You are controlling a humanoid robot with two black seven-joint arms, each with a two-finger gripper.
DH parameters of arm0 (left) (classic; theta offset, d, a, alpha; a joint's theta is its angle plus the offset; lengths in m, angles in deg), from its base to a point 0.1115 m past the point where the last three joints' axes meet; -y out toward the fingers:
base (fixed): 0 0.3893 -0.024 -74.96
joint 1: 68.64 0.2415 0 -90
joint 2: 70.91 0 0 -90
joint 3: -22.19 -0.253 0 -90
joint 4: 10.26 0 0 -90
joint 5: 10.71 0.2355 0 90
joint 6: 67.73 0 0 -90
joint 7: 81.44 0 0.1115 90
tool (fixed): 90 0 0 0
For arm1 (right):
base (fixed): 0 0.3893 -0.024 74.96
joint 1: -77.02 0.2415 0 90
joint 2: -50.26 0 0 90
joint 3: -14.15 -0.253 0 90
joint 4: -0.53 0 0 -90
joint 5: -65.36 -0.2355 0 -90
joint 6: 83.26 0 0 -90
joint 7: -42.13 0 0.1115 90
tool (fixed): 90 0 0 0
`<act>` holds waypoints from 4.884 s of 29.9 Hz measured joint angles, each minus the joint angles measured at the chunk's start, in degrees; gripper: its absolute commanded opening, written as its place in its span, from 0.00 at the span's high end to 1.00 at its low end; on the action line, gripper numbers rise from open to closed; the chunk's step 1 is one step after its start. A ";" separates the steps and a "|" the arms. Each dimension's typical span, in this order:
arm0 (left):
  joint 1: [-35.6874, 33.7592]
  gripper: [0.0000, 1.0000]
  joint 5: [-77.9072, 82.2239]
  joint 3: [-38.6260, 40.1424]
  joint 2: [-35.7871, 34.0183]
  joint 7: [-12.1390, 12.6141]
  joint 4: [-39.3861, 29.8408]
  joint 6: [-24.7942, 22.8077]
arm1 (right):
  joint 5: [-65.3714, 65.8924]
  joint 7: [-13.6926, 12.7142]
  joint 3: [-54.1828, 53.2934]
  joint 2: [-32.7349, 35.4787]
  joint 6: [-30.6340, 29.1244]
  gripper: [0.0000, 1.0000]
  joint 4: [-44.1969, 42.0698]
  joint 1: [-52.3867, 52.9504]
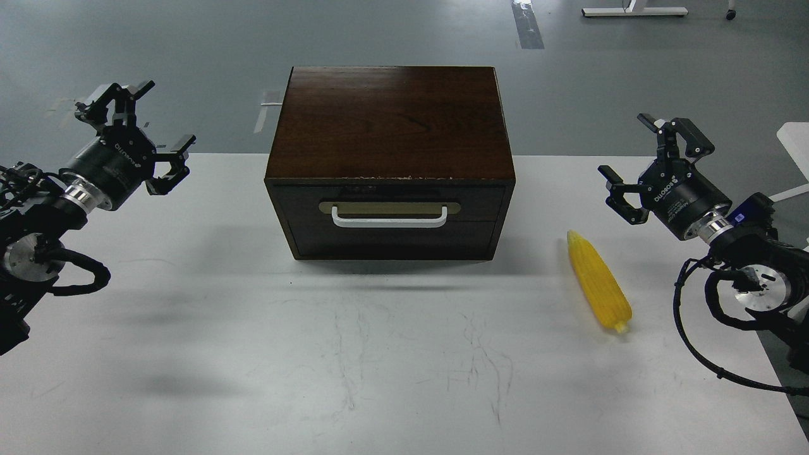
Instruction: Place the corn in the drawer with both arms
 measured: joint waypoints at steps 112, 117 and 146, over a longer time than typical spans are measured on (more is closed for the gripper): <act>-48.95 0.02 115.85 -47.27 15.97 -8.49 -27.76 0.00 | 1.05 0.00 0.14 1.23 0.01 0.00 -1.12 -1.04; -48.78 0.02 115.85 -47.27 15.50 -8.49 -27.70 0.00 | 1.05 0.00 0.14 1.23 0.01 0.00 -1.11 -1.04; -48.66 0.02 115.87 -48.24 16.32 -8.50 -27.65 0.00 | 1.05 0.00 0.02 1.23 0.01 0.00 -1.19 -1.39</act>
